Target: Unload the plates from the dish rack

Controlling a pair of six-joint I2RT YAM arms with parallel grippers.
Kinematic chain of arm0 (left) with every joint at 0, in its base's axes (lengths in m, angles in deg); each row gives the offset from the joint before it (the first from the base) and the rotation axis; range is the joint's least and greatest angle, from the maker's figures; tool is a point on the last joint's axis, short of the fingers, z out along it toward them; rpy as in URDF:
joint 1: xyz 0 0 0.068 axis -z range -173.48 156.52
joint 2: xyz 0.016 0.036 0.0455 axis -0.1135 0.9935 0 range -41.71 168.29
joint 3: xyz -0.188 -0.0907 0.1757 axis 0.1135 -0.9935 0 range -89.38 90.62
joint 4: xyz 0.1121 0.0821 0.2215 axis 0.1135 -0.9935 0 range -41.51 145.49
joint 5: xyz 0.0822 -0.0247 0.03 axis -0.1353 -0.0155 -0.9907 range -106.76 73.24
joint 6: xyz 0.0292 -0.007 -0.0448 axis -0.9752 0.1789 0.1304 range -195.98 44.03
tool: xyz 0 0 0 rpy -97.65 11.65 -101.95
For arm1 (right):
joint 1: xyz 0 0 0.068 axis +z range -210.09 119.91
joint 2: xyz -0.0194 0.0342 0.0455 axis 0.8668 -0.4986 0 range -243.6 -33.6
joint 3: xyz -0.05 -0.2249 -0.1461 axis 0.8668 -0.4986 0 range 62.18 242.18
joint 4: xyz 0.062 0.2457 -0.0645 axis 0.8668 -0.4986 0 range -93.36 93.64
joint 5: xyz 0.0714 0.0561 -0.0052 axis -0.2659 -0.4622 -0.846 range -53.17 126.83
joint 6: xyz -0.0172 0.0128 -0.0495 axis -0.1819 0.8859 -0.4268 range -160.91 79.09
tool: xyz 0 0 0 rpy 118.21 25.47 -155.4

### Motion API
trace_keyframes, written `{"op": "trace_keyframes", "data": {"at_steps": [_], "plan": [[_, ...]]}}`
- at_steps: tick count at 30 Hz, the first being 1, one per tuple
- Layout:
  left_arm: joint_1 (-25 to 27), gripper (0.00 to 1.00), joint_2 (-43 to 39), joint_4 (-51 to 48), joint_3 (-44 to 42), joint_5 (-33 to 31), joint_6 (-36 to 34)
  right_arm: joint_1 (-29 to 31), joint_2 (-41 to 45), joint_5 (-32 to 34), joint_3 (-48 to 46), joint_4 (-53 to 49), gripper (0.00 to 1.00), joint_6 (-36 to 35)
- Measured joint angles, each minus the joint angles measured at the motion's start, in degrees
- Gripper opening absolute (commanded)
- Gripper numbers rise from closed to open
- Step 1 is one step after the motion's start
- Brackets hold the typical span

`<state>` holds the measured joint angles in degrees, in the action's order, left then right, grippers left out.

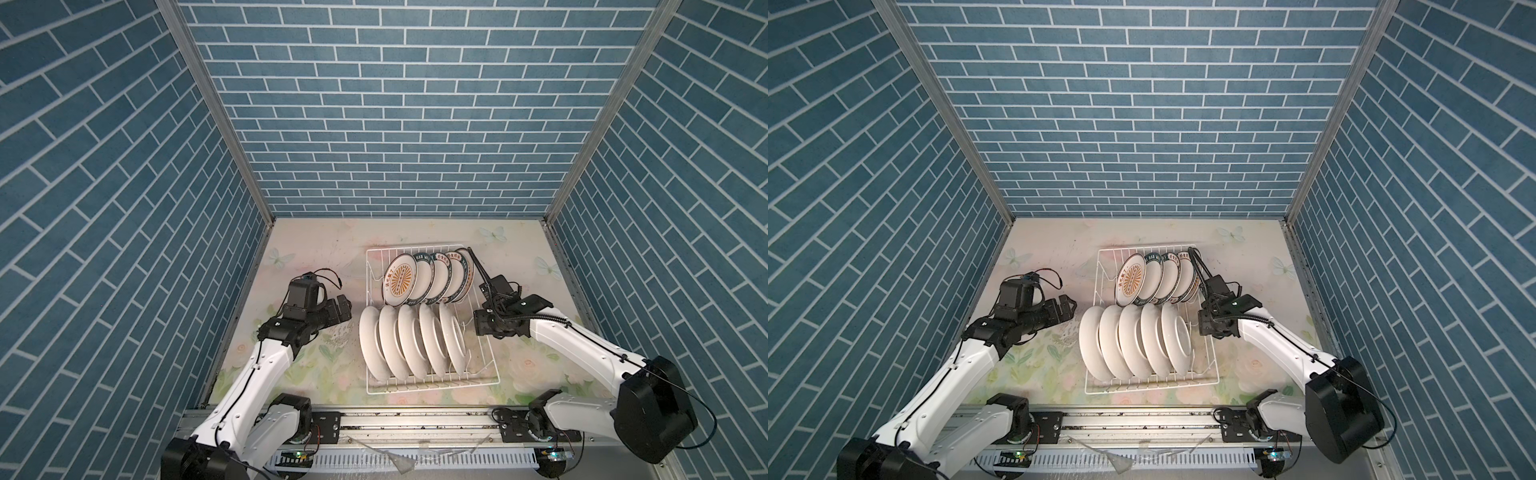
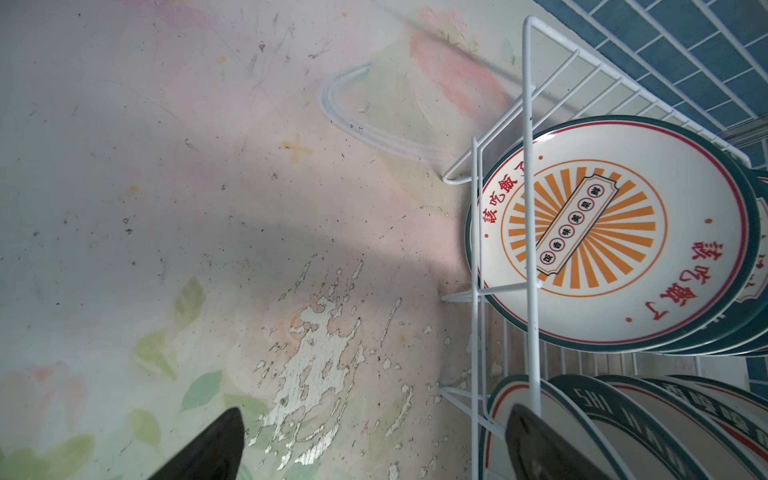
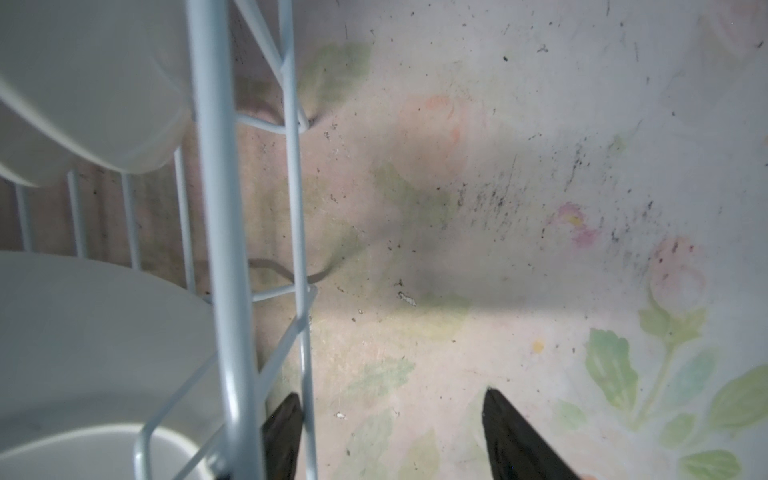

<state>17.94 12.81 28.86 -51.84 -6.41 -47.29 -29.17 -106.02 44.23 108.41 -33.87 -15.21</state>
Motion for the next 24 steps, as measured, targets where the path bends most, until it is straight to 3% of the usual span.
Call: {"op": "trace_keyframes", "data": {"at_steps": [12, 24], "plan": [[0.02, 0.99, 2.54, 1.09, 0.0, -0.15, 0.0, -7.43, -5.57, -4.57, 5.66, -0.33, 0.41, -5.16], [0.02, 0.99, 7.43, 3.61, 0.02, 0.28, 0.0, -14.1, -16.11, -4.37, 14.51, -0.7, 0.38, -8.5]]}}
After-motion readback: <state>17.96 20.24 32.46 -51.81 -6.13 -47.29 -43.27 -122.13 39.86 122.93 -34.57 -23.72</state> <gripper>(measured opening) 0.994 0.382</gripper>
